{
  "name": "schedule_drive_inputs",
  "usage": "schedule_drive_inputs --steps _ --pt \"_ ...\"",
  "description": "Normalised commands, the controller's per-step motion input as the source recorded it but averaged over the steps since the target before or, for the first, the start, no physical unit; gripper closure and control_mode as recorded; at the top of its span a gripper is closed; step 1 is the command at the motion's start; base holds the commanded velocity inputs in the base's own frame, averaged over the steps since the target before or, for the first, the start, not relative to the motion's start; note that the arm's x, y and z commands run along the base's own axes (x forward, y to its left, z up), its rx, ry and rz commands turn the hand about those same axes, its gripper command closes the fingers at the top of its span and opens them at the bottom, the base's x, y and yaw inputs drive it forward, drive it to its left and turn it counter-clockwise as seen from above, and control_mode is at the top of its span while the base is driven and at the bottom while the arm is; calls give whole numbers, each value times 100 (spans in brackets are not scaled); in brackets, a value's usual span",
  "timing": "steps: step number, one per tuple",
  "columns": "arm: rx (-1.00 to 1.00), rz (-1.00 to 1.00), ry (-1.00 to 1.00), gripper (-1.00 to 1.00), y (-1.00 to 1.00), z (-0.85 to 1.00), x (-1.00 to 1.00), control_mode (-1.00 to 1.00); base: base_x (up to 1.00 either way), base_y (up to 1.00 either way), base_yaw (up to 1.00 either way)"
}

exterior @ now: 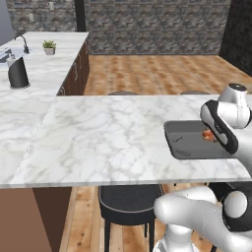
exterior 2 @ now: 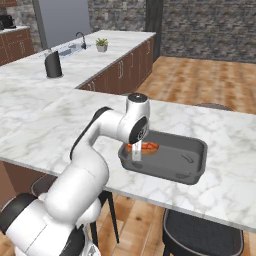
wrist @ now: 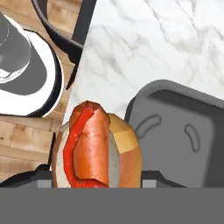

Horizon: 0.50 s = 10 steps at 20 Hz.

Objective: Place the cold items (corn and squash) from the fridge in one tupperware on the dining counter. Place the warm items (kebab skewer and hot dog) in the stove area in another tupperware.

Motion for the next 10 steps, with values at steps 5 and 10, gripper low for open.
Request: schedule_drive_inputs --steps 5,10 --pt "-3 5 9 100 -19 -52 80 -100 0 0 0" --pt "-4 0 9 100 -1 -52 69 -100 0 0 0"
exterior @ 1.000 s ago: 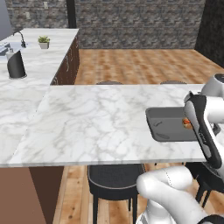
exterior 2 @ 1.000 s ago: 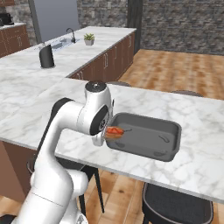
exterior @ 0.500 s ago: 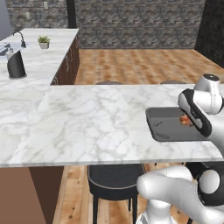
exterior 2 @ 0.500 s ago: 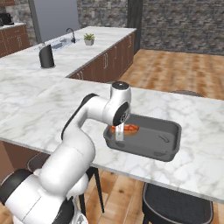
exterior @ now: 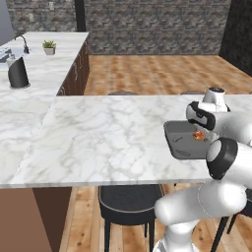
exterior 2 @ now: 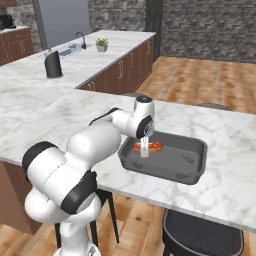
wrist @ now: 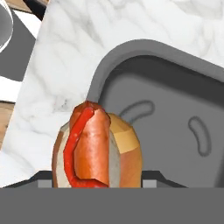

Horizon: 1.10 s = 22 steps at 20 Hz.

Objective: Place the cold items (corn and squash) from the fridge in one tupperware on the dining counter. Place the warm items (kebab skewer and hot dog) in the stove area in another tupperware.

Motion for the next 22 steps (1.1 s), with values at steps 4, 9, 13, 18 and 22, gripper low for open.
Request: schedule_drive_inputs --steps 4,9,13,18,22 --pt "0 0 2 100 -5 -51 49 -100 0 0 0" --pt "0 0 0 100 -24 -51 47 -100 0 0 0" --pt "0 1 0 100 -20 -49 36 -100 0 0 0" --pt "13 2 -4 100 -26 -9 17 -100 0 0 0" --pt "16 0 -12 100 -23 0 0 -100 0 0 0"
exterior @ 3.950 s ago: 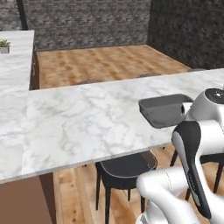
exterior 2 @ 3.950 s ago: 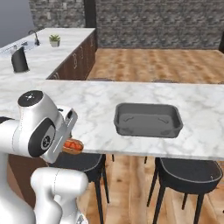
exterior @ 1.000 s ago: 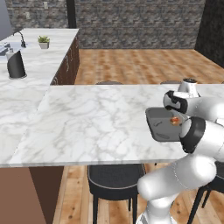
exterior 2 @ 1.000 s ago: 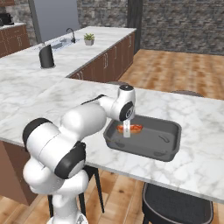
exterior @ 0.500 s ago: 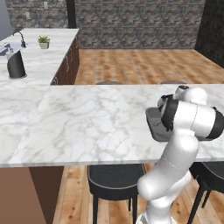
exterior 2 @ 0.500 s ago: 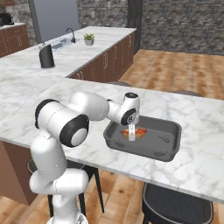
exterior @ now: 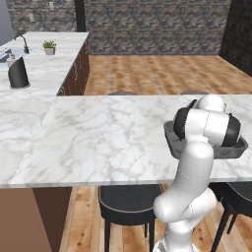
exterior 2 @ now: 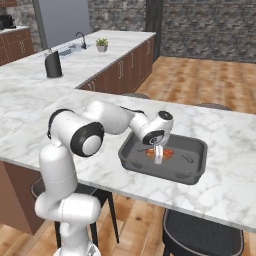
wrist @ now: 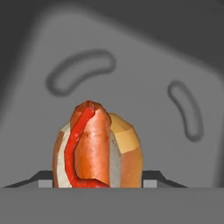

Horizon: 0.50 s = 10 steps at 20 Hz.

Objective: Place the cold items (corn and squash) from the fridge in one tupperware on the dining counter. Place the warm items (kebab skewer and hot dog) in the stove area in another tupperware.

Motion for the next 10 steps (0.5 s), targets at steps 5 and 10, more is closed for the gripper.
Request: schedule_drive_inputs --steps 5,10 --pt "7 0 -8 100 -8 -3 5 -100 0 0 0" --pt "1 0 -5 -100 0 -8 13 -100 0 0 0"
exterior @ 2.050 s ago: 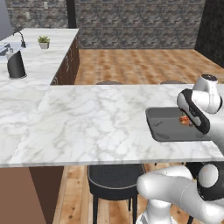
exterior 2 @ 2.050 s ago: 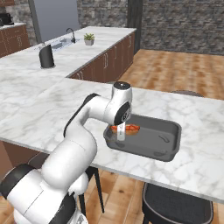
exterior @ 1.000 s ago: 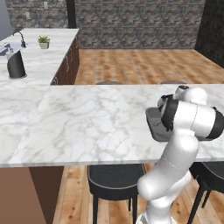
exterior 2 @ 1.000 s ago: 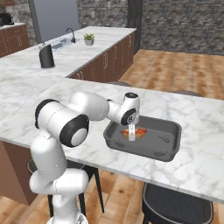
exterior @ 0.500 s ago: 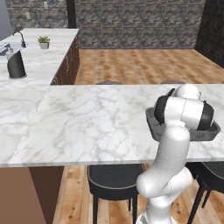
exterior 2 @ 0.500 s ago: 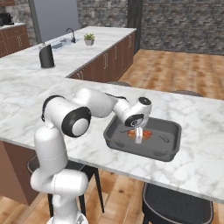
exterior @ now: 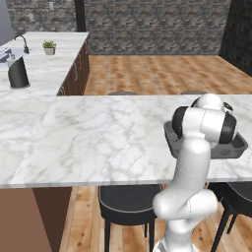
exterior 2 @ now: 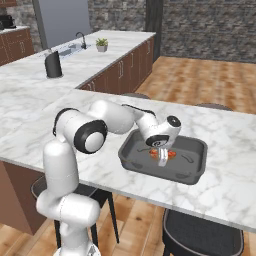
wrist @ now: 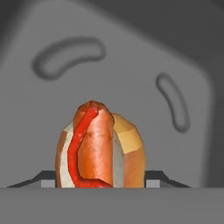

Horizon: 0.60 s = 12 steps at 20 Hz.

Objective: Place the cold items (corn and squash) from the fridge in one tupperware on the dining counter. Place the warm items (kebab skewer and hot dog) in the stove area in another tupperware.

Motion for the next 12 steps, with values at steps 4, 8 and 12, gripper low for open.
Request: schedule_drive_inputs --steps 4,8,12 --pt "4 0 -6 -100 0 0 19 -100 0 0 0" --pt "11 1 -10 -100 -13 0 6 -100 0 0 0" --pt "1 4 -5 -100 -11 11 -9 -100 0 0 0"
